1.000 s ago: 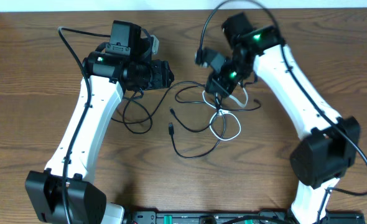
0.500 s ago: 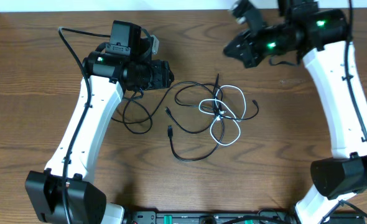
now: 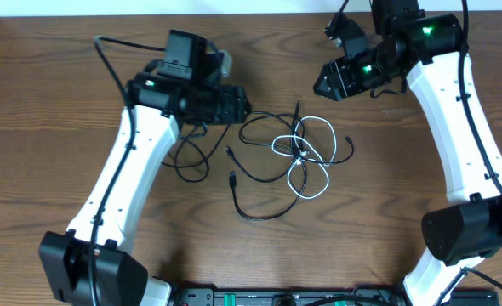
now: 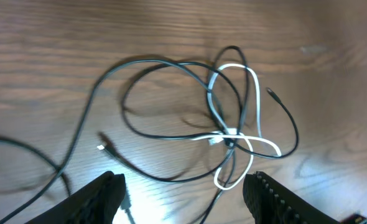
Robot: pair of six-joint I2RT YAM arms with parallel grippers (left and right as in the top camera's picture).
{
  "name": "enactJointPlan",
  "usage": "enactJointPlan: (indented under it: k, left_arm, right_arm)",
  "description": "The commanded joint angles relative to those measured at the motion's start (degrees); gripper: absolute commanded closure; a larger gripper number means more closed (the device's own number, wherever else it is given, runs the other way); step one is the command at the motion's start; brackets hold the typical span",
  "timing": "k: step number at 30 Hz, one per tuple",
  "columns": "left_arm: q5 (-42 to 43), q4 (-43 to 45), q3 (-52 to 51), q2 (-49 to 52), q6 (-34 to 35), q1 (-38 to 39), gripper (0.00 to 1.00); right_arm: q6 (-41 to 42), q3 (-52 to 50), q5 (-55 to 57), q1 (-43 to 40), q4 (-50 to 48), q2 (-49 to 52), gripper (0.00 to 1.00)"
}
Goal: Untangle cables
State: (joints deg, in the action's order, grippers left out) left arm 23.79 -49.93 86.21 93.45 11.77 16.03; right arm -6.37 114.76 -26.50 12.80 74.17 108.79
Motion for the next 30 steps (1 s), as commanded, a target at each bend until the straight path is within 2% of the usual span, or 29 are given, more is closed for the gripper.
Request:
enactJointPlan:
  k: [1,8,10,14,16,24,26,30]
  left_arm:
    - [0.63,1.99,-2.56,1.53,-0.33,3.34,0.33]
    - [1.14,15.5,-3.65,8.68,-0.35,6.84,0.33]
    - [1.7,19.93,-3.67,11.34,-0.59,7.39,0.29]
    - [8.5,25.24,-3.65,17.11,-5.16,9.01,0.27]
    - [10.58,24.92,-3.65,19.5,-7.08,10.08,0.27]
    - [9.97,24.24,-3.61,20.65,-7.08,10.45,0.27]
    - [6.88,21.88,-3.28,20.65,-7.08,9.79,0.28]
    - [-4.55,10.73,-0.11,20.2,-10.75,8.44,0.28]
  right_arm:
    - [3.15,-0.28,1.53,-2.16,-0.72,0.2,0.51]
    - [3.13,-0.28,5.03,-3.45,-1.09,0.2,0.49]
    - [3.13,-0.28,6.73,-3.5,-1.11,0.2,0.48]
    - [3.13,-0.28,6.93,-4.13,-0.87,0.2,0.48]
    - [3.13,-0.28,6.93,-4.63,-0.59,0.2,0.48]
    - [3.13,-0.28,6.91,-4.9,-0.66,0.2,0.47]
    - [3.13,-0.28,6.91,-4.9,-0.63,0.2,0.47]
    - [3.13,-0.28,6.91,-4.9,-0.7,0.2,0.45]
